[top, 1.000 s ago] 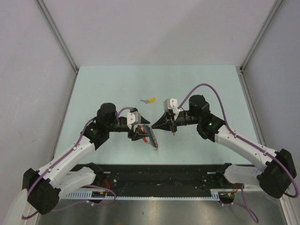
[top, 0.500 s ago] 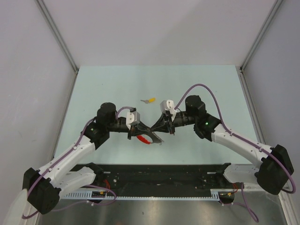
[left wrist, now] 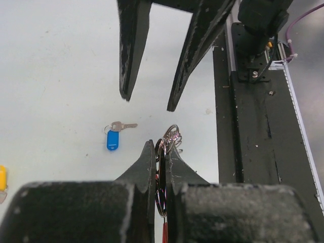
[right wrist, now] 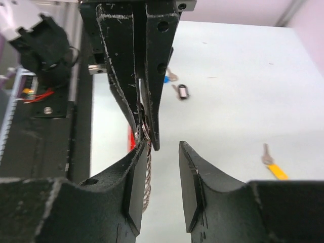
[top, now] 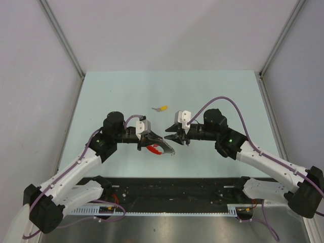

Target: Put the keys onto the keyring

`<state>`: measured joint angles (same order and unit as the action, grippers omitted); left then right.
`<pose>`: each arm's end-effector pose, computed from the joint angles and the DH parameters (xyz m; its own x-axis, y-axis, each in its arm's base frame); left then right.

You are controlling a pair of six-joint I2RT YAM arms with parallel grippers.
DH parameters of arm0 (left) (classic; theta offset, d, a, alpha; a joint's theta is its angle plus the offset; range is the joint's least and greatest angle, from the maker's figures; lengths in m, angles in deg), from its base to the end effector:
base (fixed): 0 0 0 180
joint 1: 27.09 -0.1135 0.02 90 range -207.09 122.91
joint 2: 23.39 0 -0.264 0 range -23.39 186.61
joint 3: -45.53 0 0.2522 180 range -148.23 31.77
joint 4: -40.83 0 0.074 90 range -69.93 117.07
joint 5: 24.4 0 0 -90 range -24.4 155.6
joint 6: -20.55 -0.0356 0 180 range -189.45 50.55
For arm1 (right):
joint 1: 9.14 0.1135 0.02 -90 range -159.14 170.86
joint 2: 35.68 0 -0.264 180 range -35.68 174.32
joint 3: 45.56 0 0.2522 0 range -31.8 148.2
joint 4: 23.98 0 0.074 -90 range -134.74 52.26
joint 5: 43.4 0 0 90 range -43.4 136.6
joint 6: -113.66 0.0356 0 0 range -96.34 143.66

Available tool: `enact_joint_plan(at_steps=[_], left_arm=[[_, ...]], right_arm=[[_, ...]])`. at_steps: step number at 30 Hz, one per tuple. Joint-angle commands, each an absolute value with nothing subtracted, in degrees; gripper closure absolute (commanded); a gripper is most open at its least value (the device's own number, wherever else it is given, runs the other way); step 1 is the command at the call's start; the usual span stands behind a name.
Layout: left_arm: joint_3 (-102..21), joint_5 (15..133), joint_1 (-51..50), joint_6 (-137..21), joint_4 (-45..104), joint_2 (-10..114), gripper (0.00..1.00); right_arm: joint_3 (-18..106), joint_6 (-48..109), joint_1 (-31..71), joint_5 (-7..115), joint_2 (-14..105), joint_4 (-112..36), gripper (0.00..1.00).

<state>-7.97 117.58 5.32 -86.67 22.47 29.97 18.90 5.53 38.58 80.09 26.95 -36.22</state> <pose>0.1587 -0.1340 0.2960 0.0326 0.1953 -0.9802 0.9969 0.0640 0.0459 0.1555 0.2002 0.3373 0.1901 -0.1767 -0.9657 -0.9712 0.1100 -0.2113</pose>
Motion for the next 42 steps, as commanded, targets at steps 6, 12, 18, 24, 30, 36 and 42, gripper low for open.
enact_joint_plan(at_steps=[6, 12, 18, 24, 30, 36, 42], left_arm=[[-9.36, 109.55, 5.52, -85.10, 21.45, 27.50, 1.00], [-9.36, 107.87, 5.52, -84.31, 21.27, 27.23, 1.00], [-9.27, 107.17, 5.52, -84.13, 21.01, 26.80, 1.00], [-9.27, 106.38, 5.52, -84.04, 20.92, 26.71, 1.00], [-9.27, 105.24, 5.52, -83.78, 20.92, 26.71, 1.00], [-9.36, 103.57, 5.52, -81.77, 21.36, 26.71, 1.00], [-9.36, 102.77, 5.52, -79.83, 22.33, 27.15, 1.00]], right_arm=[[20.49, -0.95, 48.59, 58.39, 24.87, -40.63, 0.64], [21.46, -2.53, 52.55, 52.68, 27.24, -40.38, 0.64], [21.55, -4.02, 55.54, 47.13, 28.83, -35.37, 0.66], [21.46, -4.73, 56.95, 44.40, 29.88, -33.26, 0.66], [21.46, -5.61, 58.27, 39.31, 30.06, -32.11, 0.67], [20.59, -6.49, 59.67, 35.35, 30.76, -29.39, 0.67], [19.88, -7.98, 60.73, 32.63, 32.43, -27.02, 0.67]])
